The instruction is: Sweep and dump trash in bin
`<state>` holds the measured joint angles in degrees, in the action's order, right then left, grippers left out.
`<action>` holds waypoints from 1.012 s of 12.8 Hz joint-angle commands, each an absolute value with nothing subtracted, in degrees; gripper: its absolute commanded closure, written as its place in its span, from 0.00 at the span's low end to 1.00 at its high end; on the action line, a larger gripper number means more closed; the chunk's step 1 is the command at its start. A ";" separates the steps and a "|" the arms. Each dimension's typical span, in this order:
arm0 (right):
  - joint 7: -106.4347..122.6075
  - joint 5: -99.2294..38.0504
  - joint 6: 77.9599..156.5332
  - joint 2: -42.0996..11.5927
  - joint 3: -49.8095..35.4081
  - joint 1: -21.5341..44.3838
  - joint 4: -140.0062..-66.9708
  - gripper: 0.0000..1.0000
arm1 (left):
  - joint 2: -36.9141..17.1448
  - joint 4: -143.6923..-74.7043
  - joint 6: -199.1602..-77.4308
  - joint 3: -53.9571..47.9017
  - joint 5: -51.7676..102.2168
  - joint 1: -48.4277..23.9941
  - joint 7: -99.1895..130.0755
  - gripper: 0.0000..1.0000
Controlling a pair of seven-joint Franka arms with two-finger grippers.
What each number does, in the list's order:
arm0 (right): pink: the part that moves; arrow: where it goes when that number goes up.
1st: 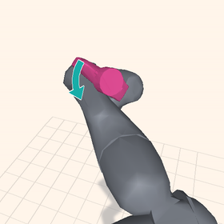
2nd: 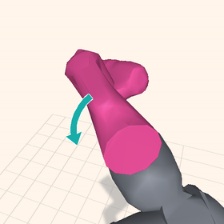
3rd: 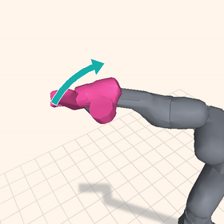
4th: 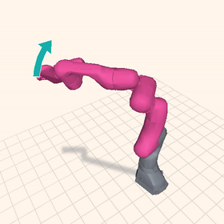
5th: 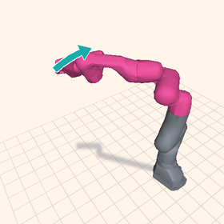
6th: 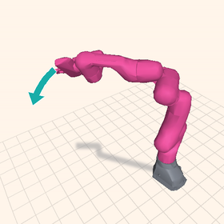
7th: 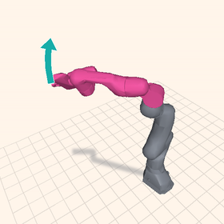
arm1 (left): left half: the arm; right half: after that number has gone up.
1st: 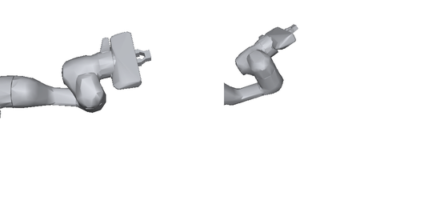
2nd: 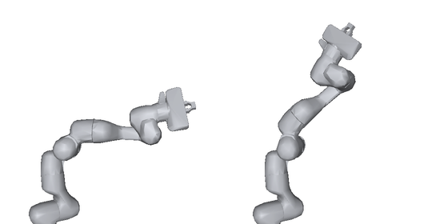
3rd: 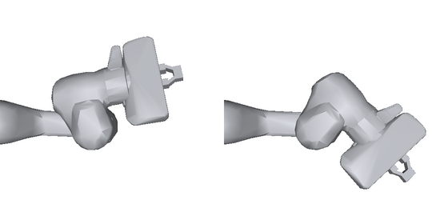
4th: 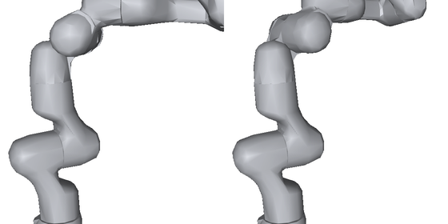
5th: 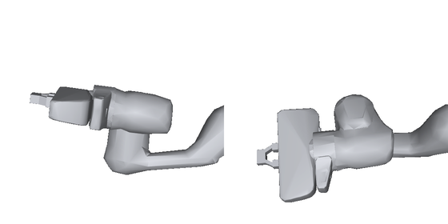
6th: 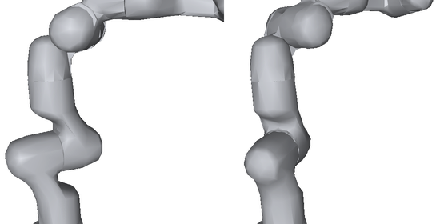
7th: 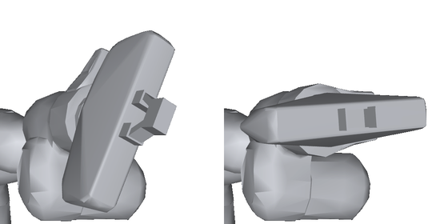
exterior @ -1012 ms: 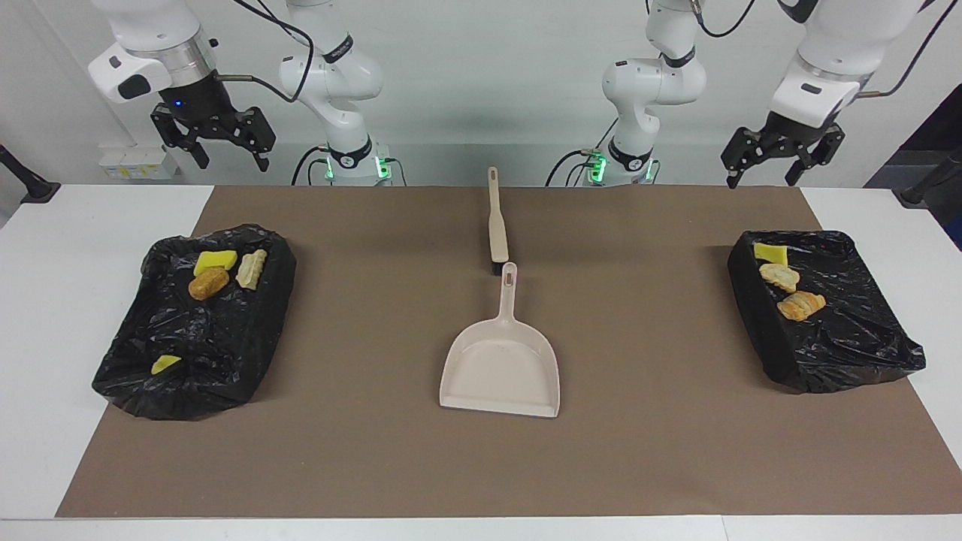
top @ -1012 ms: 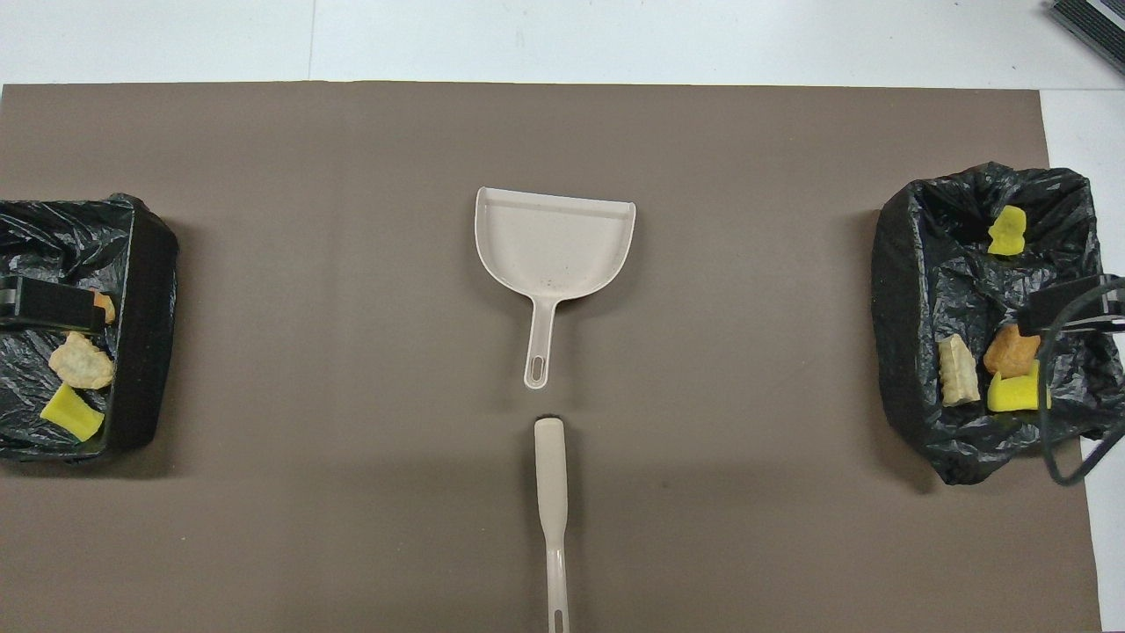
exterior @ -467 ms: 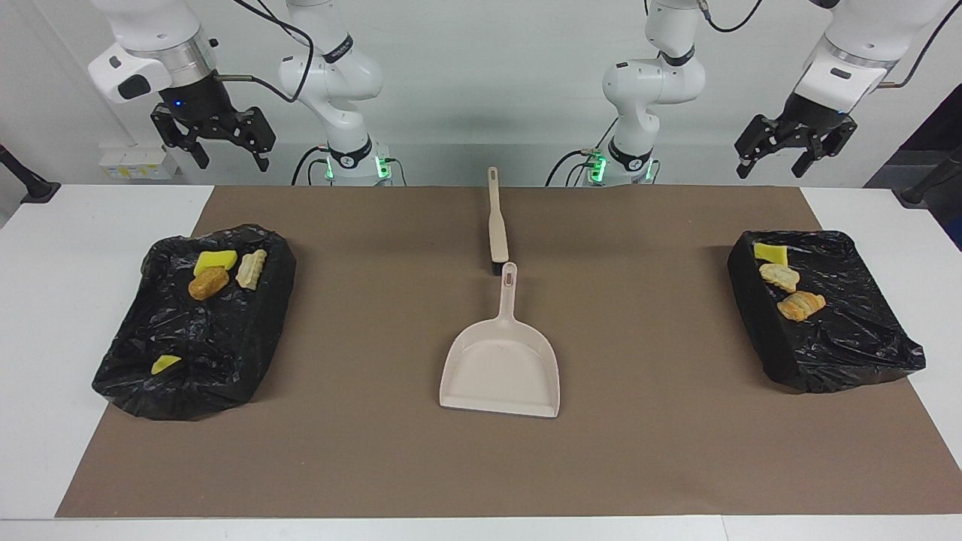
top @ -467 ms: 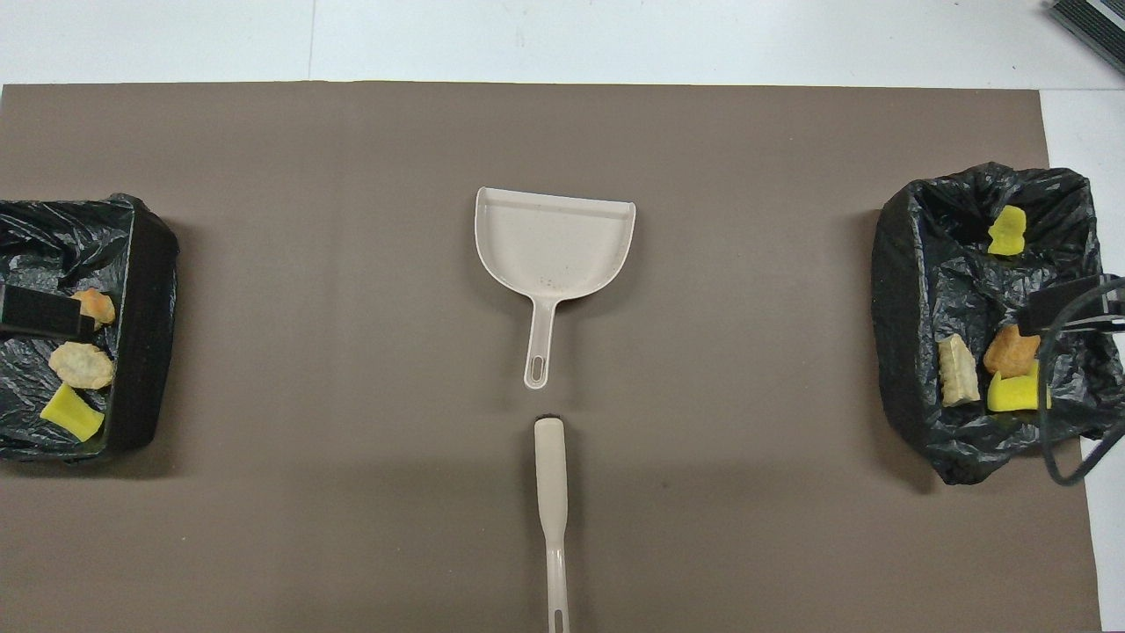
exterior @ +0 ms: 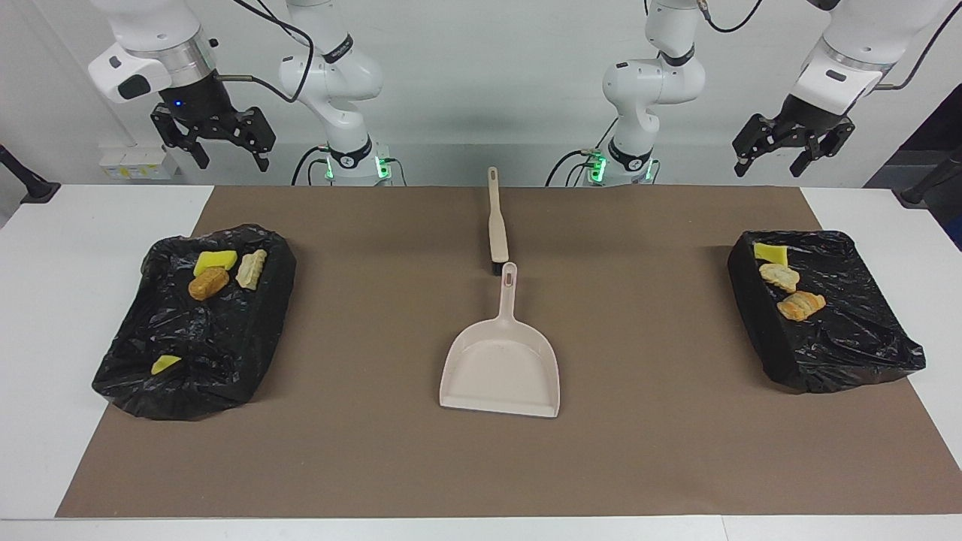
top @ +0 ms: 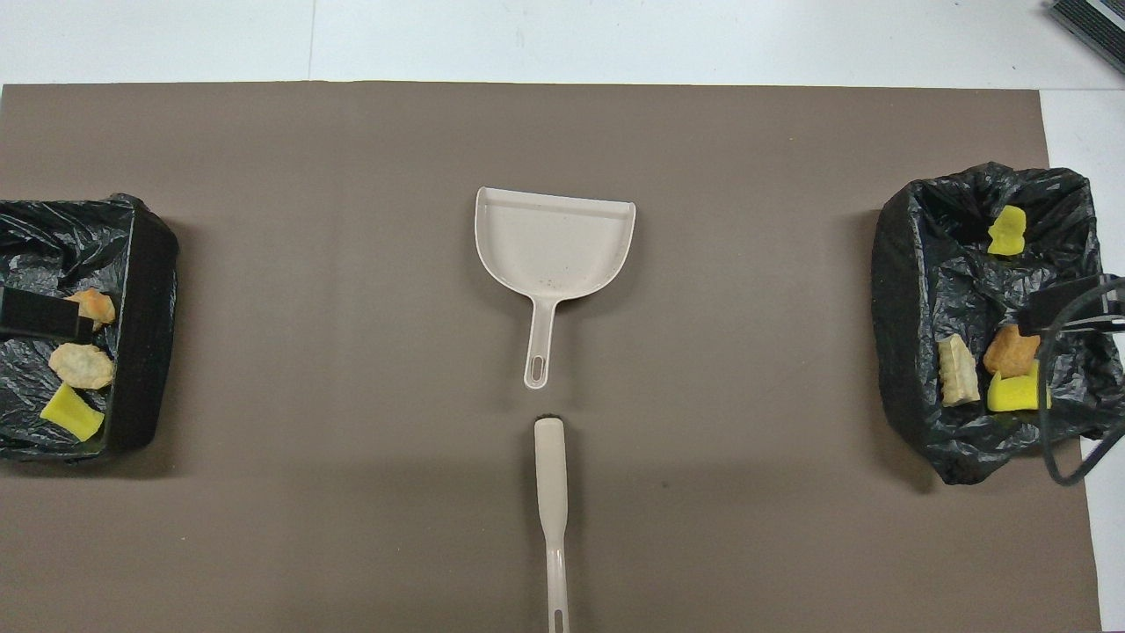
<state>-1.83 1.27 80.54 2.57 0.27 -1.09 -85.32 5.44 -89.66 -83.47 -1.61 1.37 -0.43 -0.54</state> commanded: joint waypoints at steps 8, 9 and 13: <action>-0.62 0.26 79.98 3.43 0.26 -1.32 -85.87 0.00 | 6.50 -90.62 -84.02 -1.49 0.53 0.18 -0.97 0.00; -0.70 0.35 79.98 3.43 0.26 -1.32 -85.87 0.00 | 6.50 -90.62 -84.02 -1.49 0.53 0.18 -0.97 0.00; -0.70 0.26 79.98 3.43 0.26 -1.32 -85.87 0.00 | 6.50 -90.62 -83.85 -1.49 0.53 0.09 -0.79 0.00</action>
